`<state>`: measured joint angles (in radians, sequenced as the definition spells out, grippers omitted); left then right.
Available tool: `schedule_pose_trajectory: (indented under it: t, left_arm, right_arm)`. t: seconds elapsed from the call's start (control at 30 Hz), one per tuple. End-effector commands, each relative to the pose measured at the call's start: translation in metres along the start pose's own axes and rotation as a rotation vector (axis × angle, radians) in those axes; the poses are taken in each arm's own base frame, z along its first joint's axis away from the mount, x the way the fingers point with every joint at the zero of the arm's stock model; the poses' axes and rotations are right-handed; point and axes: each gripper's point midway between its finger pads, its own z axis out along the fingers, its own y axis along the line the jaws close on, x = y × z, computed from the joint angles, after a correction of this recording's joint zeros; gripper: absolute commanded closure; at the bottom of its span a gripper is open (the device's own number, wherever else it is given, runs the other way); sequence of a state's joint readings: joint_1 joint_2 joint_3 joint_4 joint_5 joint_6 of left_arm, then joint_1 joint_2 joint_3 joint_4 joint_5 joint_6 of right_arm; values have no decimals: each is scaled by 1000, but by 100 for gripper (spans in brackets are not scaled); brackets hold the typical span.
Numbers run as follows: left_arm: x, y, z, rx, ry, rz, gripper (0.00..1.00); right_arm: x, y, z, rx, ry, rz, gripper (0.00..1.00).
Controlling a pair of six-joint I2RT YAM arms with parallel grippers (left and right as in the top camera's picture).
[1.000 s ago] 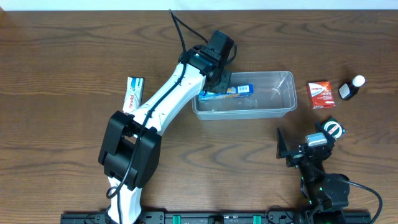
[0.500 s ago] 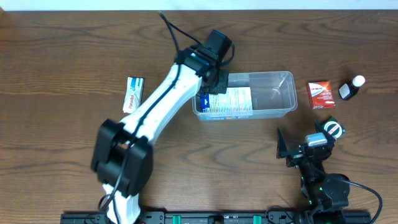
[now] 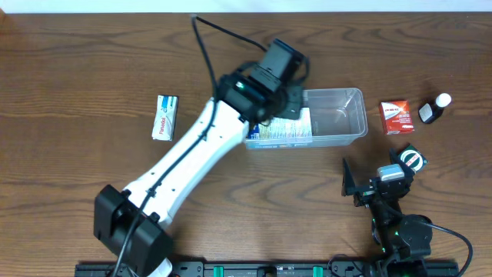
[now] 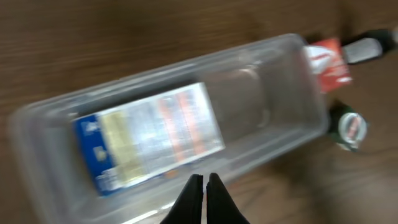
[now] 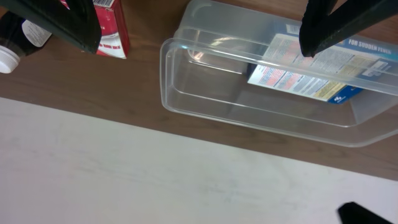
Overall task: Pack container
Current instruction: 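Push the blue box flat inside the container with the left gripper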
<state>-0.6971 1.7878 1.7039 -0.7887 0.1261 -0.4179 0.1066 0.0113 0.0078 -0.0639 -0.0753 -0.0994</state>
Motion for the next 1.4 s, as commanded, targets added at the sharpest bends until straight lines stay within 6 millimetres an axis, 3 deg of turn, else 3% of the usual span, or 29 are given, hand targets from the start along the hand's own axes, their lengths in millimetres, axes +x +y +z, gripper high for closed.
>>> schedule_pose_trajectory:
  t: [0.0,0.17,0.27,0.37,0.7,1.0,1.37]
  left_arm:
    - [1,-9,3,17,-7,-63,94]
    - [-9,-38,3,164,-20,-100,94]
    - [-15,-43,9,181,-42,-111,94]
    - [-16,-42,23,179,-36,-137,94]
    - [6,-44,97,159,45,-143,94]
    - [5,-48,120,176,29,-133,94]
    - [23,-31,159,121,77,-116,94]
  right_arm:
    - [2,-3,0,12,3,-12,1]
    - [2,-3,0,12,3,-12,1]
    - [2,-3,0,12,3,-12,1]
    - [2,-3,0,12,3,-12,1]
    - [2,-3,0,12,3,-12,1]
    - [2,-3,0,12,3,-12,1]
    - [2,-3,0,12,3,-12,1]
